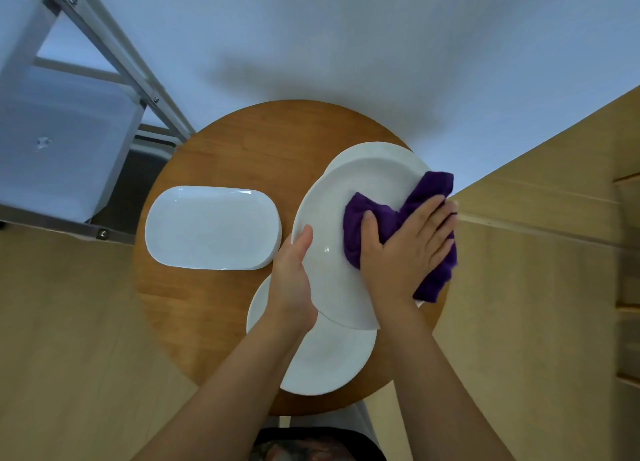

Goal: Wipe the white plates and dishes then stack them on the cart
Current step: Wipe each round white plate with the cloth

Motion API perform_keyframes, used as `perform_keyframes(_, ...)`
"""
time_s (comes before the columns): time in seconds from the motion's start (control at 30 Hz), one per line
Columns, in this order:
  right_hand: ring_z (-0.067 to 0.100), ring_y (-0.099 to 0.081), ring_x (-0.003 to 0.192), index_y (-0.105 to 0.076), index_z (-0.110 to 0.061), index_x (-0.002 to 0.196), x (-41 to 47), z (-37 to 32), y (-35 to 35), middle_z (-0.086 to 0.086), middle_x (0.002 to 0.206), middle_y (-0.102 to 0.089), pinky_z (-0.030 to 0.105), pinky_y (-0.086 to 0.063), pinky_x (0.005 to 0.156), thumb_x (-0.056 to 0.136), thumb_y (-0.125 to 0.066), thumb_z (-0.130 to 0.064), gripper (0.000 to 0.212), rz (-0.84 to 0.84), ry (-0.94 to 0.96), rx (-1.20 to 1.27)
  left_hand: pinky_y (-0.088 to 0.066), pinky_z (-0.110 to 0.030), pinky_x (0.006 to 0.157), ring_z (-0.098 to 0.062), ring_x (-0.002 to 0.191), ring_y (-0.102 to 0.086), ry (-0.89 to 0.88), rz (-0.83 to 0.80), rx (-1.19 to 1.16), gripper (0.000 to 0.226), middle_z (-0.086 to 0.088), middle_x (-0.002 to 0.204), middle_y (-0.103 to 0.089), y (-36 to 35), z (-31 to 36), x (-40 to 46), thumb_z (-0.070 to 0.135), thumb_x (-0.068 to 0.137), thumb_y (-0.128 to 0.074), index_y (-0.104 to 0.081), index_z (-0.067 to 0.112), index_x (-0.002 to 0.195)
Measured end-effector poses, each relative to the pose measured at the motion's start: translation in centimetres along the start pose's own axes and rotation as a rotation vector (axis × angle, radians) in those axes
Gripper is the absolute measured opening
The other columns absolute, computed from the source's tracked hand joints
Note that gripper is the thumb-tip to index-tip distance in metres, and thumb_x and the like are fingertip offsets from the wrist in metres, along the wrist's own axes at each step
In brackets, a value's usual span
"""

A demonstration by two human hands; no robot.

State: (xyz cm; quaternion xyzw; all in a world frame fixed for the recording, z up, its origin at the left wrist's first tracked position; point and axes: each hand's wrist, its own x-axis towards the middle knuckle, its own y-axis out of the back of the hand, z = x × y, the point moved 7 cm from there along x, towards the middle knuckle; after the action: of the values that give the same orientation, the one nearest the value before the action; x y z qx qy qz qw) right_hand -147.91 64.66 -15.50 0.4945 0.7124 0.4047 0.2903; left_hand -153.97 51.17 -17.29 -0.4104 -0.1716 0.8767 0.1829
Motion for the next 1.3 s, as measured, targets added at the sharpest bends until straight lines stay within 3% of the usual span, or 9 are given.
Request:
perform_keyframes(0.1,0.028,0.0,0.146,-0.003,-0.007,0.15,-0.7,-2.2,-0.5,0.013,0.159,-0.005,0.037,0.0,0.116,0.083,-0.038,-0.057,0.091,-0.047,0.086,0.065,-0.057,-0.033,0.066,-0.019,0.092,-0.069,-0.093,-0.007,0.154,0.022,0.003,0.098,-0.072,0.2,1.8,-0.2,0.039,0.091,-0.049,-0.063,0.035,0.109)
perform_keyframes(0.27,0.03,-0.017,0.144,-0.022,-0.005,0.148,-2.9,-7.2,0.2,0.015,0.154,-0.025,0.04,-0.009,0.116,0.083,-0.032,-0.049,0.079,-0.104,0.36,0.104,-0.053,-0.022,0.072,-0.013,0.098,-0.064,-0.145,-0.012,0.339,0.02,0.009,0.1,-0.07,0.6,3.7,-0.6,0.041,0.096,-0.044,-0.062,0.038,0.102)
perform_keyframes(0.4,0.021,-0.029,0.14,-0.042,-0.01,0.141,-7.3,-9.8,0.5,0.007,0.145,-0.044,0.04,-0.015,0.117,0.086,-0.036,-0.031,0.059,-0.234,0.682,0.148,-0.055,-0.024,0.078,-0.011,0.101,-0.066,-0.107,-0.085,0.221,0.029,0.008,0.103,-0.072,1.4,5.0,-1.1,0.045,0.095,-0.042,-0.07,0.038,0.097)
perform_keyframes(0.6,0.003,-0.019,0.139,-0.046,-0.02,0.138,-11.0,-9.5,-0.1,-0.008,0.145,-0.038,0.025,-0.001,0.118,0.085,-0.033,-0.029,0.056,-0.531,0.79,0.188,-0.058,-0.029,0.066,-0.018,0.09,-0.071,-0.019,-0.048,-0.044,0.03,-0.003,0.096,-0.074,3.9,5.2,-1.9,0.047,0.085,-0.055,-0.077,0.027,0.086)
perform_keyframes(0.77,0.001,-0.029,0.133,-0.057,-0.021,0.129,-12.4,-7.2,0.2,-0.011,0.137,-0.047,0.025,-0.009,0.115,0.084,-0.037,-0.032,0.051,-0.71,0.848,0.155,-0.054,-0.049,0.085,-0.031,0.101,-0.067,0.024,0.018,-0.076,0.051,-0.009,0.107,-0.071,5.7,5.6,-1.6,0.052,0.072,-0.064,-0.063,0.024,0.114)
perform_keyframes(0.93,0.009,-0.052,0.12,-0.069,-0.018,0.113,-12.8,-4.9,1.5,-0.004,0.12,-0.065,0.037,-0.035,0.105,0.08,-0.047,-0.03,0.041,-0.607,0.877,0.082,-0.053,-0.049,0.086,-0.031,0.106,-0.063,0.102,-0.074,-0.052,0.034,-0.008,0.115,-0.068,5.6,5.1,-1.6,0.045,0.091,-0.05,-0.061,0.029,0.119)
perform_keyframes(1.07,0.012,-0.065,0.104,-0.074,-0.015,0.1,-13.0,-4.1,2.5,-0.002,0.106,-0.071,0.034,-0.049,0.092,0.077,-0.05,-0.029,0.037,-0.493,0.91,0.047,-0.057,-0.038,0.067,-0.021,0.085,-0.072,0.112,-0.103,0.011,0.027,-0.002,0.1,-0.073,5.8,5.1,-1.5,0.044,0.092,-0.048,-0.065,0.032,0.109)
perform_keyframes(1.17,0.014,-0.069,0.088,-0.074,-0.007,0.095,-11.6,-3.6,4.0,0.002,0.094,-0.074,0.036,-0.057,0.074,0.075,-0.048,-0.024,0.037,-0.355,0.688,0.212,-0.057,-0.032,0.057,-0.013,0.076,-0.072,0.106,-0.082,0.153,0.02,0.006,0.088,-0.074,6.2,5.3,-1.3,0.047,0.092,-0.048,-0.064,0.036,0.101)
perform_keyframes(1.3,0.023,-0.059,0.111,-0.061,-0.002,0.119,-11.0,-5.0,5.1,0.012,0.116,-0.065,0.038,-0.049,0.093,0.082,-0.048,-0.022,0.044,-0.153,0.565,0.342,-0.056,-0.043,0.081,-0.024,0.096,-0.069,0.168,-0.115,0.223,0.027,-0.003,0.104,-0.072,5.9,5.1,-1.5,0.045,0.093,-0.049,-0.069,0.032,0.104)
